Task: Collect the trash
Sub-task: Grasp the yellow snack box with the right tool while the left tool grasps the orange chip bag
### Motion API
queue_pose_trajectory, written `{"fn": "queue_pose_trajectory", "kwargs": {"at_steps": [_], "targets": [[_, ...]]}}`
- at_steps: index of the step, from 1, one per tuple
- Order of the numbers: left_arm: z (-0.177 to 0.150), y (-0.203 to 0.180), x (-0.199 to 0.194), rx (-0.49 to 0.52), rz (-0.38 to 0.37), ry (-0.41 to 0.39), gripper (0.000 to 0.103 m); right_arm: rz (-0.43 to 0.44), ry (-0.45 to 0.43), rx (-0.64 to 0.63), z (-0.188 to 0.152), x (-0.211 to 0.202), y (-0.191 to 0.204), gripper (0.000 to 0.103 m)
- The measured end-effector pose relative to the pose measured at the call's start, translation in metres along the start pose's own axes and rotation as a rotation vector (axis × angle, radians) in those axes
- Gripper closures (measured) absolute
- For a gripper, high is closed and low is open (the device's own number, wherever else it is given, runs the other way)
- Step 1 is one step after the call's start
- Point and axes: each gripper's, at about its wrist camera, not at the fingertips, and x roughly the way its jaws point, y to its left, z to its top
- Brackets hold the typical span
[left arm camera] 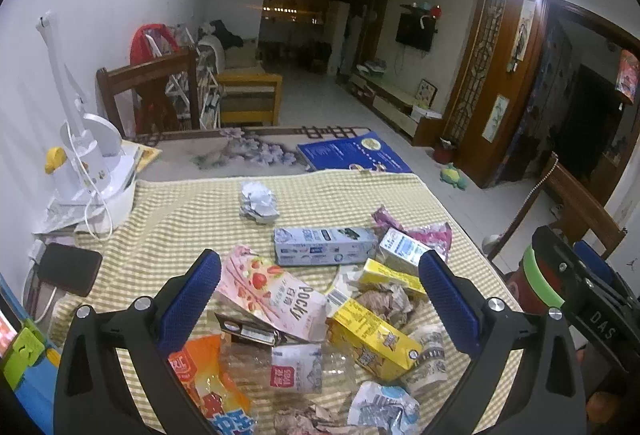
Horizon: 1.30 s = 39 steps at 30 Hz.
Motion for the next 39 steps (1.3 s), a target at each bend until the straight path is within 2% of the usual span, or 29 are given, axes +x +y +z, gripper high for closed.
{"fn": "queue_pose_trajectory", "kwargs": {"at_steps": [1, 3, 8, 10, 15, 17, 18, 20, 22, 23, 25, 28, 30, 35, 38, 39], "targets": [[0.001, -0.001, 0.000, 0.002, 0.008, 0.006, 0.008, -0.001, 0.005, -0.001, -0.001, 0.000, 0.000, 0.004], [0.002, -0.001, -0.001, 0.033, 0.074, 0.015, 0.008, 0.003, 0.026, -0.012, -0.003, 0.001, 0.000, 0.004], [0.000, 0.012, -0.010, 0.117, 0.144, 0.001, 0.008, 0.093, 0.117, -0.125, -0.011, 0.010, 0.014, 0.004], [-0.002, 0.023, -0.012, 0.126, 0.145, 0.020, 0.008, 0.136, 0.203, -0.180, -0.018, 0.024, 0.024, 0.004], [-0.014, 0.065, -0.021, 0.034, 0.277, 0.043, 0.008, 0.246, 0.441, -0.309, -0.051, 0.067, 0.049, 0.004], [-0.022, 0.084, -0.023, -0.012, 0.303, 0.072, 0.008, 0.257, 0.495, -0.380, -0.064, 0.080, 0.061, 0.005], [-0.026, 0.092, -0.023, -0.033, 0.306, 0.086, 0.008, 0.258, 0.517, -0.409, -0.070, 0.086, 0.066, 0.008], [-0.037, 0.111, -0.025, -0.094, 0.270, 0.128, 0.008, 0.250, 0.572, -0.458, -0.081, 0.101, 0.073, 0.026], [-0.049, 0.120, -0.022, -0.124, 0.234, 0.176, 0.008, 0.258, 0.630, -0.469, -0.092, 0.114, 0.076, 0.051], [-0.055, 0.123, -0.019, -0.127, 0.221, 0.194, 0.008, 0.261, 0.654, -0.471, -0.098, 0.119, 0.077, 0.055], [-0.066, 0.122, -0.010, -0.123, 0.187, 0.249, 0.008, 0.262, 0.685, -0.486, -0.107, 0.128, 0.081, 0.056], [-0.079, 0.115, 0.006, -0.140, 0.146, 0.306, 0.008, 0.256, 0.695, -0.517, -0.115, 0.131, 0.087, 0.057], [-0.086, 0.111, 0.020, -0.153, 0.139, 0.341, 0.008, 0.259, 0.678, -0.517, -0.114, 0.129, 0.089, 0.064], [-0.101, 0.110, 0.054, -0.203, 0.115, 0.437, 0.010, 0.303, 0.577, -0.442, -0.090, 0.104, 0.084, 0.067], [-0.110, 0.113, 0.070, -0.251, 0.086, 0.478, 0.026, 0.328, 0.528, -0.382, -0.073, 0.087, 0.077, 0.067], [-0.112, 0.113, 0.073, -0.256, 0.087, 0.481, 0.027, 0.333, 0.516, -0.362, -0.068, 0.081, 0.073, 0.067]]}}
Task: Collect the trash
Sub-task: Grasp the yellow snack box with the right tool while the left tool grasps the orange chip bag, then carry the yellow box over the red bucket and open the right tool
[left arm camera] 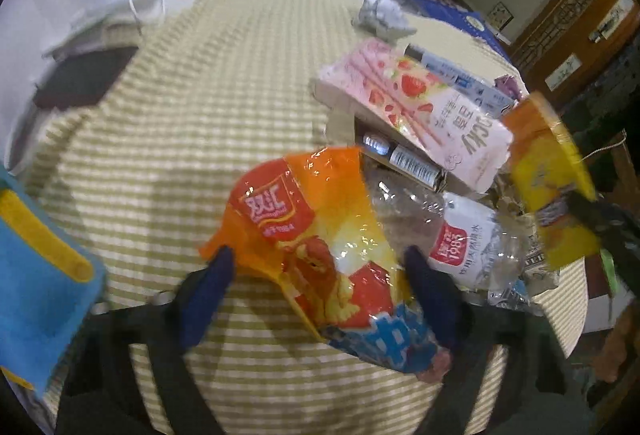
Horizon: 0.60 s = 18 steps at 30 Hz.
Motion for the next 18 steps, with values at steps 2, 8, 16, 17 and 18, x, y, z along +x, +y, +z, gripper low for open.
{"fn": "queue_pose_trajectory", "kwargs": {"at_steps": [2, 8, 16, 17, 18], "targets": [[0.001, -0.002, 0.000, -0.001, -0.003, -0.010, 0.030, 0.015, -0.030, 0.036, 0.001, -0.013, -0.005, 0.067], [0.006, -0.001, -0.013, -0.042, -0.070, -0.049, 0.043, 0.034, -0.092, 0.103, 0.006, -0.034, -0.014, 0.067], [0.024, -0.022, -0.058, 0.017, -0.113, -0.175, 0.080, 0.049, -0.141, 0.137, 0.006, -0.048, -0.023, 0.067], [0.027, -0.027, -0.063, 0.027, -0.119, -0.189, 0.080, 0.049, -0.145, 0.138, 0.006, -0.049, -0.025, 0.067], [0.028, -0.029, -0.066, 0.032, -0.125, -0.195, 0.080, 0.048, -0.150, 0.141, 0.006, -0.051, -0.026, 0.067]]}}
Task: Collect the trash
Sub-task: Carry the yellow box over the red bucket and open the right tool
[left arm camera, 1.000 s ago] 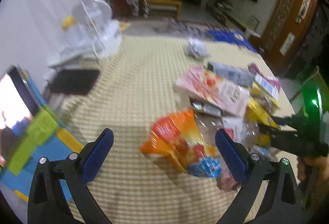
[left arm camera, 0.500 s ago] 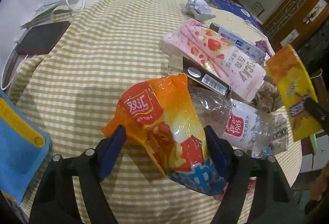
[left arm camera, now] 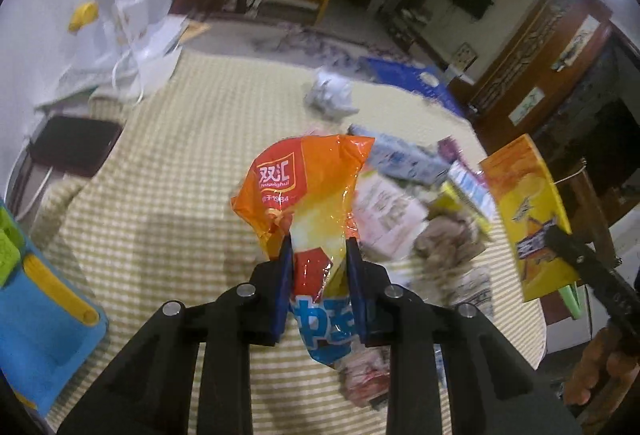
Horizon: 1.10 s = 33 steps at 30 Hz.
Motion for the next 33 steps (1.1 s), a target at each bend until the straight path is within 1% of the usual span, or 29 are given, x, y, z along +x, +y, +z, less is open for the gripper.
{"fn": "queue_pose_trajectory", "kwargs": {"at_steps": [4, 9, 11, 14, 18, 23, 26, 29, 33], "targets": [[0.007, -0.015, -0.011, 0.026, -0.044, -0.028, 0.080, -0.002, -0.020, 0.016, 0.002, -0.007, -0.007, 0.067], [0.013, -0.040, -0.012, 0.063, -0.107, -0.044, 0.080, -0.035, -0.040, 0.035, 0.000, -0.018, -0.024, 0.067], [0.017, -0.055, -0.008, 0.088, -0.134, -0.040, 0.080, -0.059, -0.046, 0.053, -0.002, -0.023, -0.035, 0.067], [0.020, -0.078, 0.000, 0.127, -0.166, -0.029, 0.080, -0.110, -0.063, 0.104, -0.006, -0.033, -0.063, 0.067], [0.022, -0.116, 0.010, 0.183, -0.216, -0.012, 0.080, -0.209, -0.100, 0.194, -0.014, -0.057, -0.113, 0.067], [0.021, -0.165, 0.018, 0.254, -0.274, -0.004, 0.080, -0.388, -0.160, 0.337, -0.024, -0.096, -0.193, 0.067], [0.018, -0.199, 0.023, 0.293, -0.303, 0.002, 0.080, -0.496, -0.153, 0.446, -0.036, -0.112, -0.247, 0.067], [0.013, -0.230, 0.028, 0.328, -0.329, 0.013, 0.080, -0.543, -0.115, 0.526, -0.047, -0.114, -0.289, 0.067], [0.003, -0.272, 0.034, 0.384, -0.363, 0.031, 0.080, -0.545, -0.065, 0.607, -0.062, -0.110, -0.329, 0.067]]}}
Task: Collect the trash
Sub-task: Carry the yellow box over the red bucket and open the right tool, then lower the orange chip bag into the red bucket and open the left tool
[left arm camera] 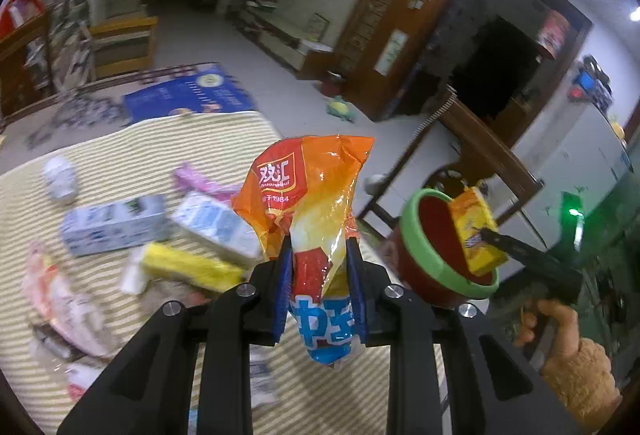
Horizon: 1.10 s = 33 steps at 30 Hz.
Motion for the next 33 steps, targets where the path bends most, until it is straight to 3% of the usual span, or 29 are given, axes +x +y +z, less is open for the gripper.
{"fn": "queue_pose_trajectory", "kwargs": {"at_steps": [9, 12, 15, 19, 23, 33], "targets": [[0.013, -0.085, 0.050, 0.119, -0.078, 0.059, 0.080, 0.059, 0.075, 0.029, 0.006, 0.022, -0.034, 0.062], [0.018, -0.116, 0.069, 0.160, -0.124, 0.078, 0.080, 0.068, 0.050, 0.036, 0.004, 0.015, -0.044, 0.041], [0.022, -0.145, 0.090, 0.202, -0.164, 0.102, 0.080, 0.078, 0.032, 0.058, 0.006, 0.005, -0.061, 0.040], [0.022, -0.188, 0.123, 0.262, -0.226, 0.159, 0.080, 0.046, -0.034, 0.123, 0.008, -0.019, -0.093, 0.033], [0.015, -0.222, 0.149, 0.318, -0.257, 0.206, 0.080, 0.000, -0.086, 0.192, 0.004, -0.042, -0.131, 0.032], [-0.004, -0.260, 0.201, 0.397, -0.239, 0.303, 0.079, -0.065, -0.132, 0.297, -0.013, -0.071, -0.185, 0.028]]}}
